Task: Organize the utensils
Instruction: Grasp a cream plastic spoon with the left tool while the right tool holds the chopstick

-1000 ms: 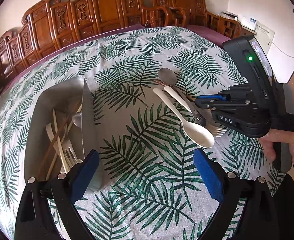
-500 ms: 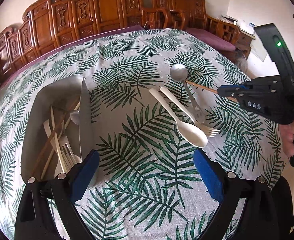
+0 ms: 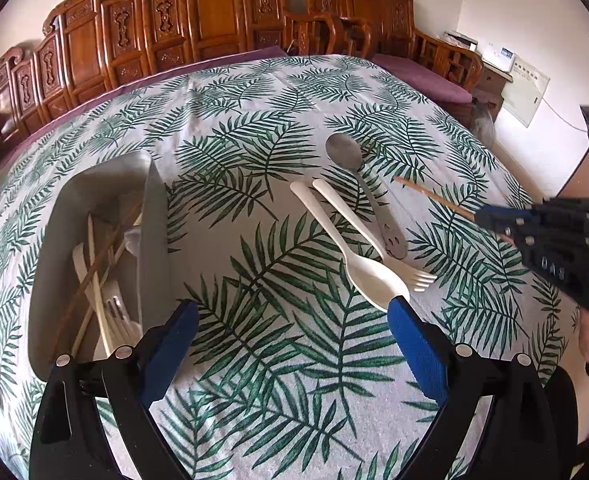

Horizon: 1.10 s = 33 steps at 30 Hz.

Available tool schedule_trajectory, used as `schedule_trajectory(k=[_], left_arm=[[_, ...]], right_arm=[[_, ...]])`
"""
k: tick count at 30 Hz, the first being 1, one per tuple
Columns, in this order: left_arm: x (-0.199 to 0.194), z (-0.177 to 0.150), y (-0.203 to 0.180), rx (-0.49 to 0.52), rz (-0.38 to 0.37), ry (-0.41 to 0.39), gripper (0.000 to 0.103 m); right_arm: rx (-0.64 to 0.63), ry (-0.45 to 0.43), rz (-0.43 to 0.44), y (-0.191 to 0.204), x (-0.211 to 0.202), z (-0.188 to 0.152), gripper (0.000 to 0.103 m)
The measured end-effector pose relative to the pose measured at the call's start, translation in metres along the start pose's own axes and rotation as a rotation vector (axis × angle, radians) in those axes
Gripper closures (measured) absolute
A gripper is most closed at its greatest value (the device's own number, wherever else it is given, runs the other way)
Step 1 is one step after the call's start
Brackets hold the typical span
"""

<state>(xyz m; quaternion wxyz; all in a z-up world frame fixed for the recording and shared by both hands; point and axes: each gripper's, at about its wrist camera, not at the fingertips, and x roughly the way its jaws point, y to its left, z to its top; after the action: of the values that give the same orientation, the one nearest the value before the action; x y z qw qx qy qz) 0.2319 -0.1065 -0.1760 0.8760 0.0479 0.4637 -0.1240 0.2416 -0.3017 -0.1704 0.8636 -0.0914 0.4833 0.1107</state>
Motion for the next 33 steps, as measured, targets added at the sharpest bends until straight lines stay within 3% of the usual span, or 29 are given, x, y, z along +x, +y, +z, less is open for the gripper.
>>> schedule_trajectory(k=[4, 7, 18, 22, 26, 33], left_arm=[[0.015, 0.011, -0.005, -0.025, -0.018, 0.025, 0.013], [0.026, 0.018, -0.009, -0.041, -0.045, 0.042, 0.022], [0.071, 0.029, -0.026, -0.038, -0.061, 0.116, 0.07], [0.072, 0.029, -0.033, -0.018, -0.04, 0.105, 0.076], [0.073, 0.03, -0.038, -0.013, -0.061, 0.099, 0.089], [0.076, 0.032, -0.046, 0.02, -0.026, 0.082, 0.094]], right_arm=[[0.031, 0.006, 0.027, -0.005, 0.004, -0.005, 0.098], [0.032, 0.011, 0.034, -0.005, 0.007, -0.006, 0.098], [0.078, 0.057, 0.066, -0.018, 0.026, -0.017, 0.097], [0.072, 0.062, 0.06, -0.018, 0.03, -0.019, 0.097], [0.089, 0.059, 0.07, -0.02, 0.031, -0.019, 0.097], [0.096, 0.057, 0.076, -0.022, 0.031, -0.019, 0.097]])
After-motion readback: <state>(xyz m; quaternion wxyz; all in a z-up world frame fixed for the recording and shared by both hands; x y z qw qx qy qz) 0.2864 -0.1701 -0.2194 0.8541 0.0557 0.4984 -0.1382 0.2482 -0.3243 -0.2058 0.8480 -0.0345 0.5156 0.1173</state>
